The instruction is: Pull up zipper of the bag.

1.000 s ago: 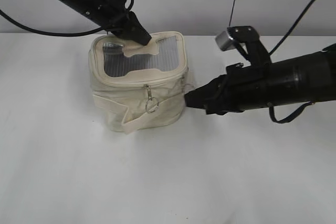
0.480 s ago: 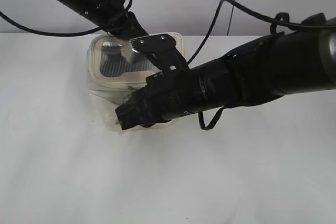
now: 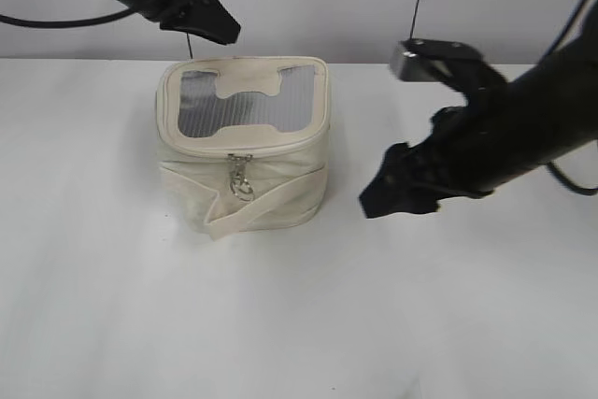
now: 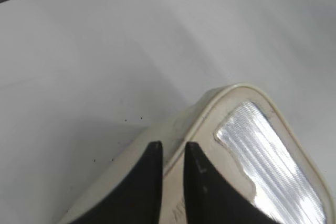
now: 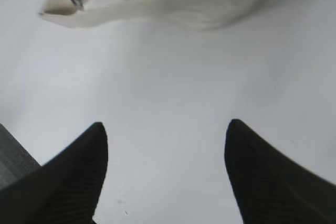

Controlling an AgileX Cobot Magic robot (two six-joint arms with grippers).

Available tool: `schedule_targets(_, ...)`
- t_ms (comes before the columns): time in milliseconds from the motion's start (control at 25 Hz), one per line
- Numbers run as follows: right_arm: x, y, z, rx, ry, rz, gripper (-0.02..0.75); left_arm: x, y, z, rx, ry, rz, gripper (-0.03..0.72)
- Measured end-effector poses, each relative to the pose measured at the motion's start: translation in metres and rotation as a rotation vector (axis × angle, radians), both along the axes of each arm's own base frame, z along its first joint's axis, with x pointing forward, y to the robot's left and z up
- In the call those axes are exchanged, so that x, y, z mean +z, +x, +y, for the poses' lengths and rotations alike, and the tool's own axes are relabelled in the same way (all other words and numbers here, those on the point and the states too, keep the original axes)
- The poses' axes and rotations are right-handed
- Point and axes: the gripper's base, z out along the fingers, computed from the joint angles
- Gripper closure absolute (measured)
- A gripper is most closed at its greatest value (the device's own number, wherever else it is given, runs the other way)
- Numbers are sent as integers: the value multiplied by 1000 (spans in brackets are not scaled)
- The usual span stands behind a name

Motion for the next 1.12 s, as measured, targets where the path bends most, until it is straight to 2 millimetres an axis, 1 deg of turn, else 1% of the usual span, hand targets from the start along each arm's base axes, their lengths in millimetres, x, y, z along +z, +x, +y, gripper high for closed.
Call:
schedule_targets(40, 4, -4, -12, -19, -14, 2, 192, 9, -5, 6, 17, -3, 6, 575)
schedule_targets(120, 21, -12, -38, -54, -25, -27, 193, 26, -21, 17, 39, -4, 6, 591)
schedule_targets(160, 29, -19, -48, -61, -27, -43, 193, 33, -34, 22, 55, 4, 11, 598)
schedule_targets(200, 35, -25, -58, -71, -33, -58, 193, 45, -47, 28, 76, 15, -6, 600)
schedule_targets(240, 43, -33, -66, -74, -33, -74, 193, 50, -61, 33, 103, 26, 1, 602)
schedule_targets(360, 61, -59, -81, -73, -15, -102, 193, 79, -117, 54, 210, 60, -49, 603)
schedule_targets(400, 67, -69, -84, -73, -5, -106, 193, 82, -136, 62, 248, 73, -50, 603)
schedule_targets(480, 71, -89, -89, -63, 3, -103, 193, 97, -180, 80, 334, 92, -93, 603)
schedule_targets(520, 73, -99, -92, -61, -1, -100, 194, 96, -200, 88, 371, 104, -94, 603)
schedule_targets(600, 75, -119, -100, -65, -23, -92, 194, 103, -246, 105, 416, 126, -159, 601)
schedule_targets(680, 78, -141, -109, -75, -48, -96, 188, 99, -290, 120, 428, 159, -187, 573)
schedule_targets(720, 78, -153, -114, -86, -58, -98, 180, 100, -317, 127, 425, 158, -215, 545)
schedule_targets(760, 80, -165, -119, -100, -65, -116, 168, 99, -339, 132, 417, 157, -227, 514)
schedule_targets(840, 82, -187, -128, -129, -68, -131, 153, 97, -377, 142, 406, 157, -253, 419)
schedule_targets(920, 85, -208, -137, -156, -78, -173, 148, 96, -415, 153, 418, 141, -329, 340)
schedule_targets(960, 87, -219, -142, -174, -76, -206, 148, 95, -429, 158, 446, 127, -360, 316)
schedule_targets(1040, 89, -237, -153, -219, -88, -283, 148, 91, -455, 172, 539, 105, -456, 297)
schedule_targets(1080, 90, -246, -159, -243, -90, -328, 148, 87, -464, 178, 592, 94, -493, 292)
schedule_targets(1120, 90, -254, -163, -262, -86, -375, 147, 83, -469, 182, 627, 91, -512, 289)
